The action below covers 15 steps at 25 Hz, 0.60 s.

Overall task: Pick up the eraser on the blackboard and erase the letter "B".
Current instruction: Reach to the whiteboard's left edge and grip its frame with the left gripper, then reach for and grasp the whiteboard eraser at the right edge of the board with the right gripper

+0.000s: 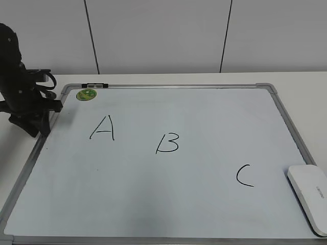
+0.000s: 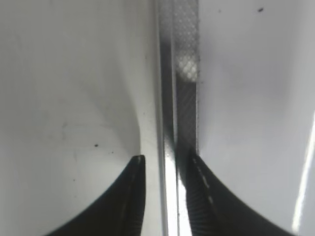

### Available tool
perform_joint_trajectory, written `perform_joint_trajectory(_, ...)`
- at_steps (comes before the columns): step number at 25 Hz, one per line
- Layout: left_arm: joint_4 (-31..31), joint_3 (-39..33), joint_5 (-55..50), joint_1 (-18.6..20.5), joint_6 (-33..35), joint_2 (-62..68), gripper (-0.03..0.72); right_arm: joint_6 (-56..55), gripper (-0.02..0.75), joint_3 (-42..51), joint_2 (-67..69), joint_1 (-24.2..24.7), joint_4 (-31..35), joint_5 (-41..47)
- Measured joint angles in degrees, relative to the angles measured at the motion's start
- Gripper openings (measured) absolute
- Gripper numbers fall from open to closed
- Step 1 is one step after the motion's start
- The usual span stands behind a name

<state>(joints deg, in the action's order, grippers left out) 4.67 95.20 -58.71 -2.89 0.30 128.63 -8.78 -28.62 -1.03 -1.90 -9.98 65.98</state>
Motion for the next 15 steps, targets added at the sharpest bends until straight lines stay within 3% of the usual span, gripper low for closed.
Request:
perform_joint_trajectory(4, 0.39, 0.00, 0.00, 0.00, 0.00, 0.00, 0.041, 0.00, 0.554, 0.00, 0.00, 0.00, 0.00, 0.00)
perform_joint_trajectory(9, 0.52, 0.02, 0.00, 0.00, -0.30, 0.00, 0.022, 0.00, 0.554, -1.22, 0.82, 0.00, 0.00, -1.83)
perform_joint_trajectory(15, 0.41, 0.02, 0.00, 0.00, -0.30, 0.00, 0.022, 0.00, 0.554, -6.50, 16.18, 0.00, -0.02, -5.51)
